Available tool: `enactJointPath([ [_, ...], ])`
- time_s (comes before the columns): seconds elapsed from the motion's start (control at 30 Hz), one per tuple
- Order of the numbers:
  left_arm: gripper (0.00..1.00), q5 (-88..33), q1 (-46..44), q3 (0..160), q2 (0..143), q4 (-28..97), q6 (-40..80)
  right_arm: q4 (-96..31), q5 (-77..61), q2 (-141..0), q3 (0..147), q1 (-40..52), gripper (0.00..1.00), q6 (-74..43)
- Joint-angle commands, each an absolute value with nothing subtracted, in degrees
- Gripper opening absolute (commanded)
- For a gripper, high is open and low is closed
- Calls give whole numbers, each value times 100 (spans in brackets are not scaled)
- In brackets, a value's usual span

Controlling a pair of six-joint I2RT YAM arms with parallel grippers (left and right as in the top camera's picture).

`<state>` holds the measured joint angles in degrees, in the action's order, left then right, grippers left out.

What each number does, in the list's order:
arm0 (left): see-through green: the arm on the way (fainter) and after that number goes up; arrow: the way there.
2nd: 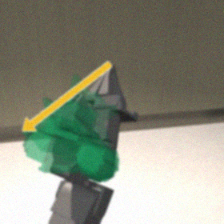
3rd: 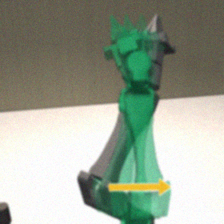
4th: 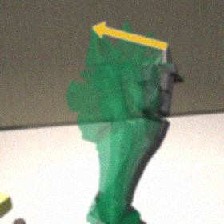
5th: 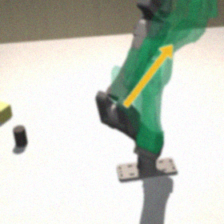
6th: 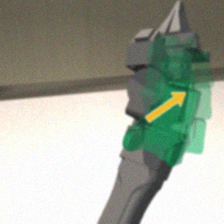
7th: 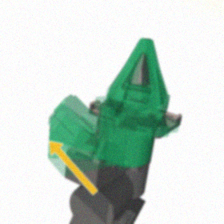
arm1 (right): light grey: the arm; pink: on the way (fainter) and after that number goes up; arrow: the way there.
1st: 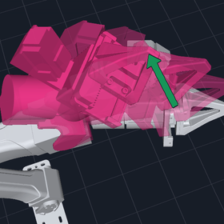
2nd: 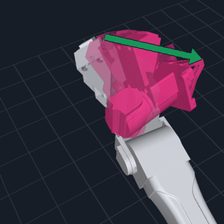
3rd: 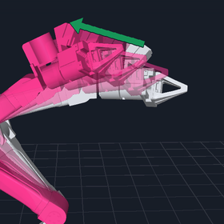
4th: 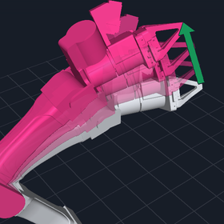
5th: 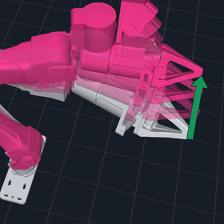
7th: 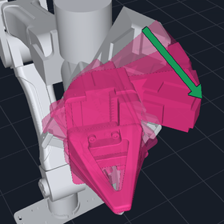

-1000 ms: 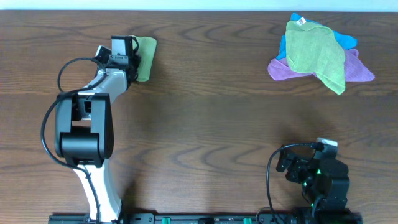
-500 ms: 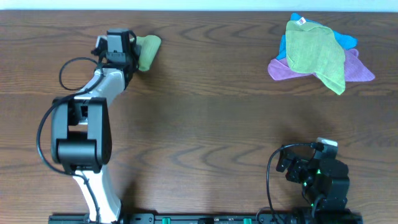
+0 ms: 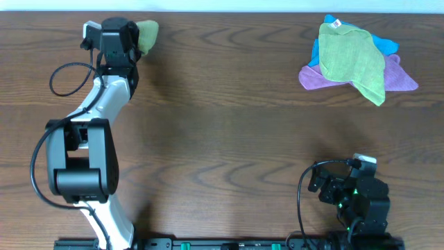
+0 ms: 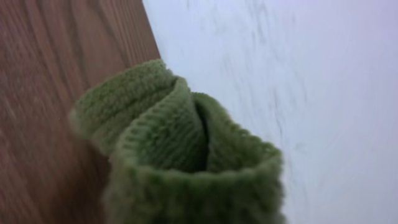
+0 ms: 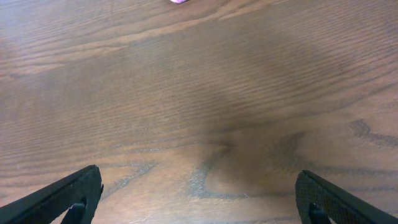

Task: Fold the cloth
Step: 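Lower the folded cloth at the far left edge with the left gripper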

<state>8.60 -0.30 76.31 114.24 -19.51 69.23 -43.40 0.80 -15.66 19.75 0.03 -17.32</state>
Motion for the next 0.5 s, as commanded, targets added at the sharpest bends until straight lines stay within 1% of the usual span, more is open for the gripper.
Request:
enactJointPath([
  [0.0, 6, 1050, -12, 7647, 11764, -2467, 6755, -4333, 60, -1531, 1938, 45, 99, -1669],
  [0.1, 6, 1046, -14, 7649, 11990, -3210, 6517, -4333, 60, -1531, 1938, 45, 99, -1667],
  [0.2, 6, 943, -34, 7647, 12193, -3242, 6510, -4331, 60, -1531, 1938, 45, 99, -1667],
  [0.27, 6, 886, -58, 7647, 12272, -2965, 6510, -4333, 60, -1531, 1938, 45, 99, -1667],
  [0.47, 6, 930, -82, 7644, 12344, -1511, 6514, -4331, 60, -1531, 1938, 45, 99, -1667],
])
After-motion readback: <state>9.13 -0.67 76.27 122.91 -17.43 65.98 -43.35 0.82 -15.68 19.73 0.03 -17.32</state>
